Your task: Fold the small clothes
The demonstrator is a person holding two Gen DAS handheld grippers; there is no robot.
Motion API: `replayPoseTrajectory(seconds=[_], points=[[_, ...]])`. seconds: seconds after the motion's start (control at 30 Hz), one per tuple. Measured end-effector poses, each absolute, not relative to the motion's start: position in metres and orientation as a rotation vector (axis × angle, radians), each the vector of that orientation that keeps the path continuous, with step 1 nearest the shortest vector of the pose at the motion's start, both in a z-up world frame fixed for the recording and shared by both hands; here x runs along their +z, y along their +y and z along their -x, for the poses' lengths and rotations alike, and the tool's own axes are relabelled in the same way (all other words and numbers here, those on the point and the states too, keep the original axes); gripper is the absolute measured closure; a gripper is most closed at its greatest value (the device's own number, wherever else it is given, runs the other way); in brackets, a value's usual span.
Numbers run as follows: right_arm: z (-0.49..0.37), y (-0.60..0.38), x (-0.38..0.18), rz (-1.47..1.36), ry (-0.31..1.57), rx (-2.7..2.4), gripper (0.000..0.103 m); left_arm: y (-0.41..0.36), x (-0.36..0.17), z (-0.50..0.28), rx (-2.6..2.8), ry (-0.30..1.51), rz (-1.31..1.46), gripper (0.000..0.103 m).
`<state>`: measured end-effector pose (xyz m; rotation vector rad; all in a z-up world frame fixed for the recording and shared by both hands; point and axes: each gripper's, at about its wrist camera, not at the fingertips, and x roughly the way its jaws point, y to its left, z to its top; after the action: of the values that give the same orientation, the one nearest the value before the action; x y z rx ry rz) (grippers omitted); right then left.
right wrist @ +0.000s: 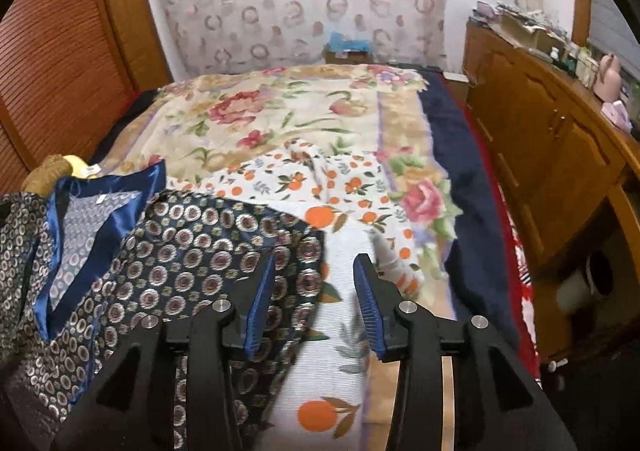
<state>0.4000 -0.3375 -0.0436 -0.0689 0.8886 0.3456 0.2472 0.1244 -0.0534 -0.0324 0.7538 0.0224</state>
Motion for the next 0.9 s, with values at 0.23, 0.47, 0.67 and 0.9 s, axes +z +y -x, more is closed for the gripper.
replayPoseTrajectory(seconds=[0.23, 0.47, 0.67, 0.9], points=[[-0.404, -0.327, -0.058, 0.092, 0.931, 0.341, 0.061, 0.123, -0.057, -0.248, 0.020, 0.764, 0.030, 0.103], [-0.405, -0.324, -0.066, 0.107, 0.942, 0.335, 0.062, 0.120, -0.055, -0.247, 0.000, 0.752, 0.038, 0.103], [-0.398, -0.311, -0.061, 0.141, 0.918, 0.381, 0.100, 0.108, -0.034, -0.226, -0.050, 0.677, 0.063, 0.103], [-0.357, -0.307, -0.017, 0.135, 0.753, 0.394, 0.102, 0.097, -0.003, -0.184, -0.069, 0.576, 0.066, 0.103]])
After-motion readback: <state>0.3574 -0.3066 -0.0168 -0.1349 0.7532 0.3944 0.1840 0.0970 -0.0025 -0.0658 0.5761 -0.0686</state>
